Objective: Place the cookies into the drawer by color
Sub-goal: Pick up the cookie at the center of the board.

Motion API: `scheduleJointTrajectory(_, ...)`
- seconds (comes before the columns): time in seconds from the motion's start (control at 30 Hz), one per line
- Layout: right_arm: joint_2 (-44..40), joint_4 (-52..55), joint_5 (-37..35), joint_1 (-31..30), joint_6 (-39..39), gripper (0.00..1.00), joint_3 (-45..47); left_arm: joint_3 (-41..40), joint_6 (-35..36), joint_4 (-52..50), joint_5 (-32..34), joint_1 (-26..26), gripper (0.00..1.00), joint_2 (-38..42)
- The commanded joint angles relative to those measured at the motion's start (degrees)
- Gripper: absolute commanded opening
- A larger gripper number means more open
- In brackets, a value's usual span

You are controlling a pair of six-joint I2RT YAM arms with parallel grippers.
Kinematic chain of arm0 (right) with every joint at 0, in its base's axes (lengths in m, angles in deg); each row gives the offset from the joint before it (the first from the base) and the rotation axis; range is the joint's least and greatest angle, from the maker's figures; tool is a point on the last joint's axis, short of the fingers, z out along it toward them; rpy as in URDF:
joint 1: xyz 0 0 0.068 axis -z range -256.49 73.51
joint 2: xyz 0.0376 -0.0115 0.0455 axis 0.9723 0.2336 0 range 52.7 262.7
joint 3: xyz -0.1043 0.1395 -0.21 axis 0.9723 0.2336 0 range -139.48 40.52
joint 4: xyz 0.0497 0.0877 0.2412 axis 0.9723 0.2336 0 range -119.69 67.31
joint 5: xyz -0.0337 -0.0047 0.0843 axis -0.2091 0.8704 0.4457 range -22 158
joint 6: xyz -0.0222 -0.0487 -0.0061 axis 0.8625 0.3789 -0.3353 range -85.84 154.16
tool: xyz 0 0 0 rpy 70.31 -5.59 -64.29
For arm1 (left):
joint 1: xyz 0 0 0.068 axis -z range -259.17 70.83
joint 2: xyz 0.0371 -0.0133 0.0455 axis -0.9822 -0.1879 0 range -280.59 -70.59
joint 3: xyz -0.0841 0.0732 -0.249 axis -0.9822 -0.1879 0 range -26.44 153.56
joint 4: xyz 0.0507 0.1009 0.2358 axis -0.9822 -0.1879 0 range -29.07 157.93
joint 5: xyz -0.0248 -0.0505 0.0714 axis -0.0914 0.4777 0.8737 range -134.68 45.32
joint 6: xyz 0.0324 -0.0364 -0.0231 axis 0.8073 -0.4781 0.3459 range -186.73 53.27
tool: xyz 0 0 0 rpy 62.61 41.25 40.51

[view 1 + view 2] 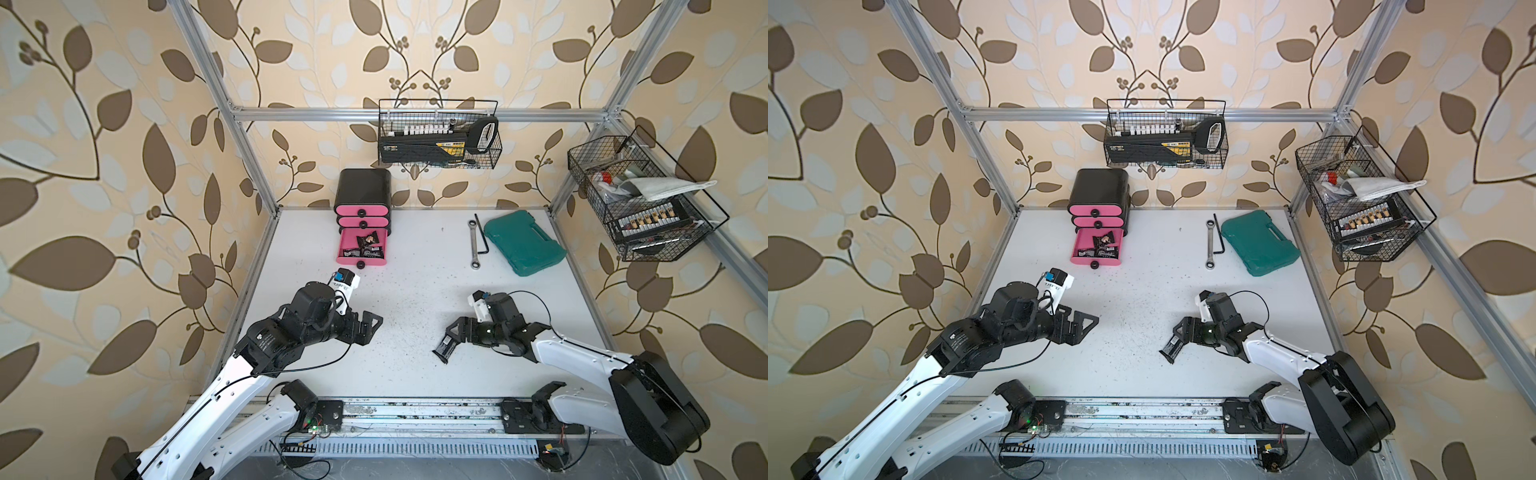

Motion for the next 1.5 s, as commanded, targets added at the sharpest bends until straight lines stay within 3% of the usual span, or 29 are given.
scheduleJointTrajectory(0.0, 5.2, 6.8, -0.5, -2.8, -0.2, 0.75, 0.6, -1.2, 1.3, -0.7, 1.4, 0.6, 0.98, -0.2)
scheduleJointTrajectory(0.23, 8.1, 9.1, -1.7, -9.8, -1.8, 0.73, -0.4, -1.0, 2.8, -0.7, 0.8, 0.5, 0.98, 0.0)
scheduleJointTrajectory(0.47, 2.6, 9.0, 0.3, -13.0, -6.4, 0.71, 3.3, -2.0, 2.6, 0.6, -0.3, -0.1, 0.98, 2.6)
scheduleJointTrajectory(0.7, -2.3, 9.6, -2.6, -15.8, -7.6, 0.54, 5.1, -2.7, 2.3, 1.9, -2.7, -2.8, 0.98, 3.0)
scheduleJointTrajectory(1.17, 8.8, -2.9, -2.9, -17.2, -11.1, 0.00, 2.2, -2.3, 3.5, 1.7, -1.6, -5.1, 0.98, 0.0)
scheduleJointTrajectory(1.47, 7.3, -4.9, -11.0, -17.2, -9.3, 0.00, -8.0, -2.4, 3.9, 1.7, 6.7, -5.0, 0.98, 3.8)
